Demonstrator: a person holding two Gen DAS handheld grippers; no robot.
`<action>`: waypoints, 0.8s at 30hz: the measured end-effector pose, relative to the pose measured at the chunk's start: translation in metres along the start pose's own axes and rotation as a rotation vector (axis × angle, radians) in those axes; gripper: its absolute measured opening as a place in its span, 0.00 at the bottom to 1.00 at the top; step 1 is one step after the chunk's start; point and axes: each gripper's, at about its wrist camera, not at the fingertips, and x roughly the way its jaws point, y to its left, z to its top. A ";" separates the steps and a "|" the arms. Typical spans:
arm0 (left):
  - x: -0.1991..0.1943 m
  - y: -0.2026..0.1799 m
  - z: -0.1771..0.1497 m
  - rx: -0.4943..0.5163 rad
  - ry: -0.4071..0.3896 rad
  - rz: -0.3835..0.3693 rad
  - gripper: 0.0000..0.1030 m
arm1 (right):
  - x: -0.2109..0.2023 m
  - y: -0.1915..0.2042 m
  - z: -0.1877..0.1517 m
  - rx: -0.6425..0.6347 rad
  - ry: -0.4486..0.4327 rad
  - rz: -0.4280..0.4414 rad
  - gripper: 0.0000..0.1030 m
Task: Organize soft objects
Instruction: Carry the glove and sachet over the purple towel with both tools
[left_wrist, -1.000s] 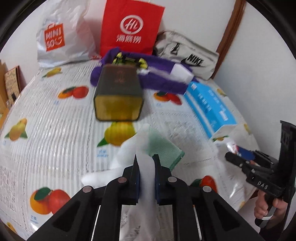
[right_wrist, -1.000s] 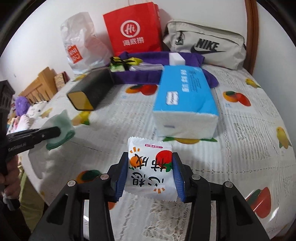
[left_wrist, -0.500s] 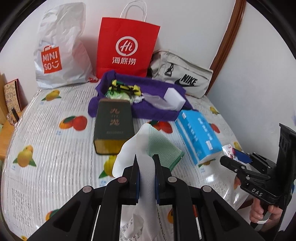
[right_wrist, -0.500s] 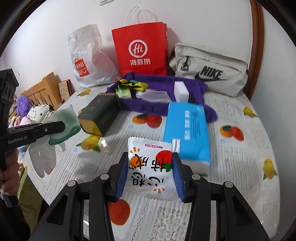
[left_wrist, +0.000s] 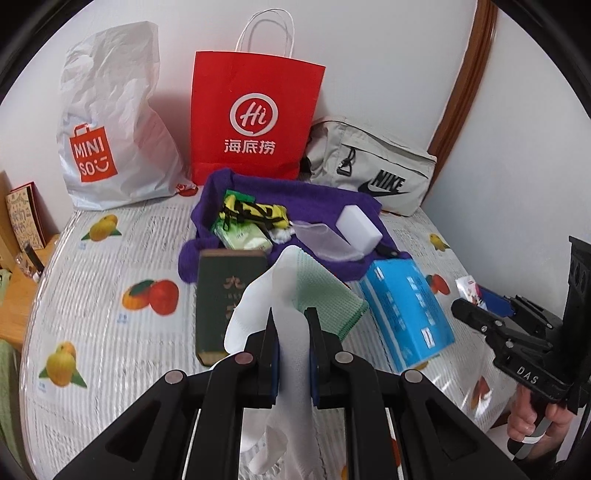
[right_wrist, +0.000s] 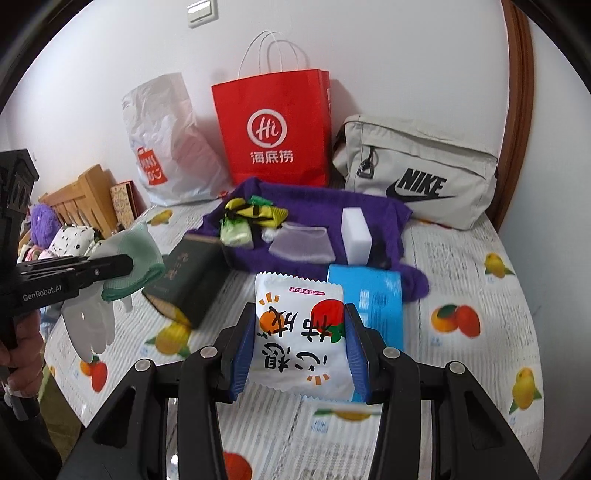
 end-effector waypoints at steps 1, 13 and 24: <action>0.002 0.000 0.003 0.000 0.001 0.002 0.11 | 0.002 -0.001 0.004 0.001 -0.003 -0.002 0.44; 0.051 0.012 0.058 0.006 0.031 0.023 0.11 | 0.064 -0.022 0.061 -0.018 0.016 0.014 0.44; 0.096 0.025 0.098 0.011 0.048 0.040 0.12 | 0.133 -0.035 0.096 -0.015 0.091 0.027 0.44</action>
